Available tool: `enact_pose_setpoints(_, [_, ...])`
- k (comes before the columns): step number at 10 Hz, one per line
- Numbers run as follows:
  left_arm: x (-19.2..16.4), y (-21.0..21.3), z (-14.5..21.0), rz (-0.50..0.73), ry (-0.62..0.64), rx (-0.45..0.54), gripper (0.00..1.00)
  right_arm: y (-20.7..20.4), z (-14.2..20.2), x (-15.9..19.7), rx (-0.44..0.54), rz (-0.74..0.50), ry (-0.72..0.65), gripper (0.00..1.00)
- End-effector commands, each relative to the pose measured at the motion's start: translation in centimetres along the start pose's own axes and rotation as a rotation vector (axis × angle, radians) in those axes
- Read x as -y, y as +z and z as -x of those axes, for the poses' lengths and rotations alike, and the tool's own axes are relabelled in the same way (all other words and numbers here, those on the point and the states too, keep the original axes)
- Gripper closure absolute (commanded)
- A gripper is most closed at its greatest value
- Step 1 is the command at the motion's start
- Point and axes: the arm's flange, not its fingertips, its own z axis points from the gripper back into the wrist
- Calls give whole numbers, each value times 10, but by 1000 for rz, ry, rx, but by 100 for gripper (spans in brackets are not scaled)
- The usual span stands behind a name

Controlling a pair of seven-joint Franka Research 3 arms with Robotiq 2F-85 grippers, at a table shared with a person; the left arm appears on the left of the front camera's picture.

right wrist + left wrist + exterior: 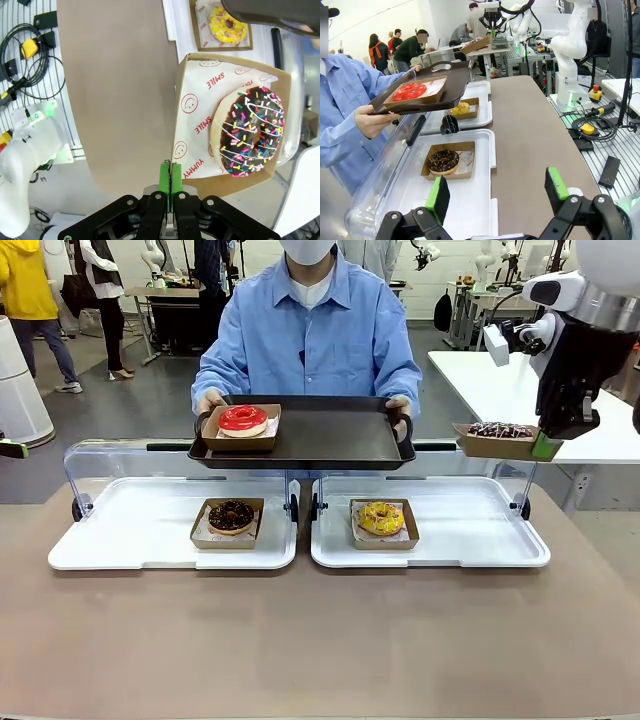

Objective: Provide the desired donut to the person.
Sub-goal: Place the picked Paper togo box onto the Handle tray extended by the person.

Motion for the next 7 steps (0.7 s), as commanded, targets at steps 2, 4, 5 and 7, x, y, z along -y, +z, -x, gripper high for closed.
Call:
enact_pose_setpoints(2, [-1, 0, -2, -22, 10, 5, 0, -2, 1, -4, -10, 4, -5, 100])
enact_pose_setpoints(4, [-1, 0, -2, -22, 10, 5, 0, -2, 1, -4, -10, 4, -5, 100])
enact_pose_setpoints(5, [-1, 0, -2, -22, 10, 5, 0, -2, 1, -4, -10, 4, -5, 100])
enact_pose_setpoints(7, [-1, 0, -2, -22, 10, 5, 0, 0, 0, 0, 0, 0, 0, 99])
